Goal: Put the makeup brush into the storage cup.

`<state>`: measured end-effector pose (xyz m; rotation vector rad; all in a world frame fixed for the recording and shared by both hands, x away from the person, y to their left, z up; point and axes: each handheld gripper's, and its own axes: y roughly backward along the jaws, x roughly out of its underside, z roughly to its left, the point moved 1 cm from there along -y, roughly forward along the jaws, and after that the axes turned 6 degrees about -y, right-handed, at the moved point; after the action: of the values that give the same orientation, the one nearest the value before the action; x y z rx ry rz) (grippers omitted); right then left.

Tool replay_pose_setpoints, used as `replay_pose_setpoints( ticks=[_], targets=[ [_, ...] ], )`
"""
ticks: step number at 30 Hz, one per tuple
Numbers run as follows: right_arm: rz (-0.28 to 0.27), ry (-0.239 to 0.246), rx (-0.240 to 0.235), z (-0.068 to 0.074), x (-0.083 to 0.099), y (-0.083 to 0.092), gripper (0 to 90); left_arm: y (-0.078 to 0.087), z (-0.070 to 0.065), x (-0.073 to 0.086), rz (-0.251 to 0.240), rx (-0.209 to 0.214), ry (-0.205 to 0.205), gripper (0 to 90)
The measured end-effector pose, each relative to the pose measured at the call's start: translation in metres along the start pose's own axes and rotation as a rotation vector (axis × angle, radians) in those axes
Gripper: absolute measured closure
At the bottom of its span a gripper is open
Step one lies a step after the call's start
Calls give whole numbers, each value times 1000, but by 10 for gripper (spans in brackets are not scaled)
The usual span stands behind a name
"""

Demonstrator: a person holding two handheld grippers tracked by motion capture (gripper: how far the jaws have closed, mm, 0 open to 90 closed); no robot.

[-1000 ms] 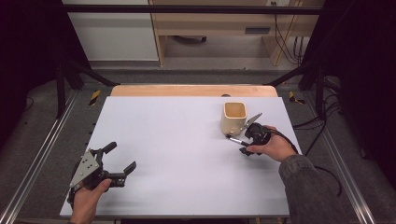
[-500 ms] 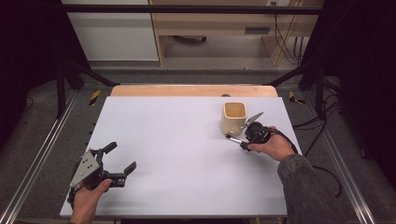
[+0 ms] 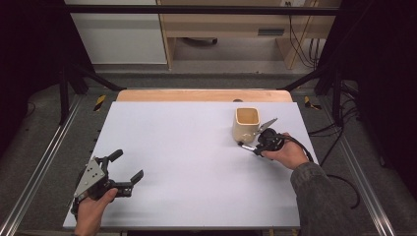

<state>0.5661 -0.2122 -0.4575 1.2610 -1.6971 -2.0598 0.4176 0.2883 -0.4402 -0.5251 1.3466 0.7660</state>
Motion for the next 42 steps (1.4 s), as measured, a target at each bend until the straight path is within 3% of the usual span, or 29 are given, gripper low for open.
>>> replay_pose_setpoints(
  ticks=[20,42],
  targets=[
    [34,14,-2,2,0,-4,784,0,-1,0,2,0,-3,0],
    [62,5,7,6,0,-4,793,0,0,-1,1,0,-3,0]
  ],
)
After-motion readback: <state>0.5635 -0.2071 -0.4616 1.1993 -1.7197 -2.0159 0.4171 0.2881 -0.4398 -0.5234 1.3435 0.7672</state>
